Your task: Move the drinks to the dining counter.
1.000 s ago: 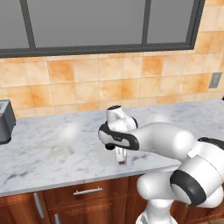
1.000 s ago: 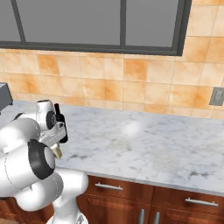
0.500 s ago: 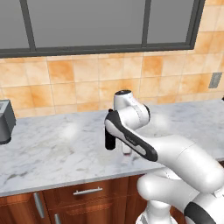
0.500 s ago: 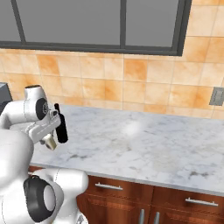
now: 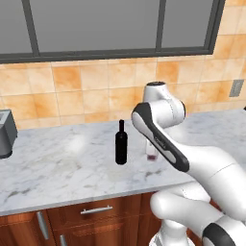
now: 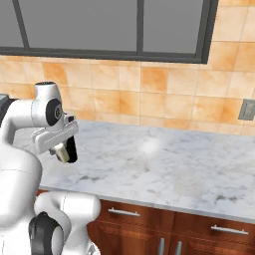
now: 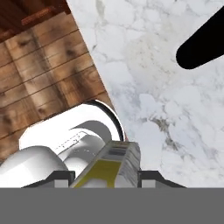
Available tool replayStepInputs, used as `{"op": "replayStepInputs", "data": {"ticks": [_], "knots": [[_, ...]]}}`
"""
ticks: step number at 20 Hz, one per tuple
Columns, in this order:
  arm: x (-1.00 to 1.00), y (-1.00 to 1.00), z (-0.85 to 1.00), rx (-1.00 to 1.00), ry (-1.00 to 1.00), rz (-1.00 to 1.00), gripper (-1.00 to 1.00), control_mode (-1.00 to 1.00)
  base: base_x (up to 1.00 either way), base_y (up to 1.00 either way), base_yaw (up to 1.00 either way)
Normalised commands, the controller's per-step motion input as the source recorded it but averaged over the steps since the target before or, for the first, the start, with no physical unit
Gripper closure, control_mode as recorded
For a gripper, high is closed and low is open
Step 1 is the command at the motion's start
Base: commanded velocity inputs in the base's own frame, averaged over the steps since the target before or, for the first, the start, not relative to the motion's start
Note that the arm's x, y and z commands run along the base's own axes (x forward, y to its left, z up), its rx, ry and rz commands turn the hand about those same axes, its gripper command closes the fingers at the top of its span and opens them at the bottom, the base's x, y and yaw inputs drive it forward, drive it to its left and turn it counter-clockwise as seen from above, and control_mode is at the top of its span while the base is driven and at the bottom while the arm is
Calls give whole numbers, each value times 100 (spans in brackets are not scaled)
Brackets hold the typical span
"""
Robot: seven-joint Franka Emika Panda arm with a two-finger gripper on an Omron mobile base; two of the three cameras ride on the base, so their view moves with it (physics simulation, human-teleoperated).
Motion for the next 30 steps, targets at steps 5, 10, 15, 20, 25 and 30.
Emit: {"op": "replayStepInputs", "data": {"ticks": [5,10,15,20,25,30], "knots": [[2,-27,27,0,0,-38,100,-100,0,0,0],[2,-17,35,4,0,-44,100,-100,0,0,0],[0,-15,21,7,0,-44,100,-100,0,0,0],[-3,-21,7,3,-5,-36,100,-100,0,0,0],[-9,-4,1,-2,-21,-21,100,-100,0,0,0],[-24,-1,13,-4,-25,-9,100,-100,0,0,0]]}}
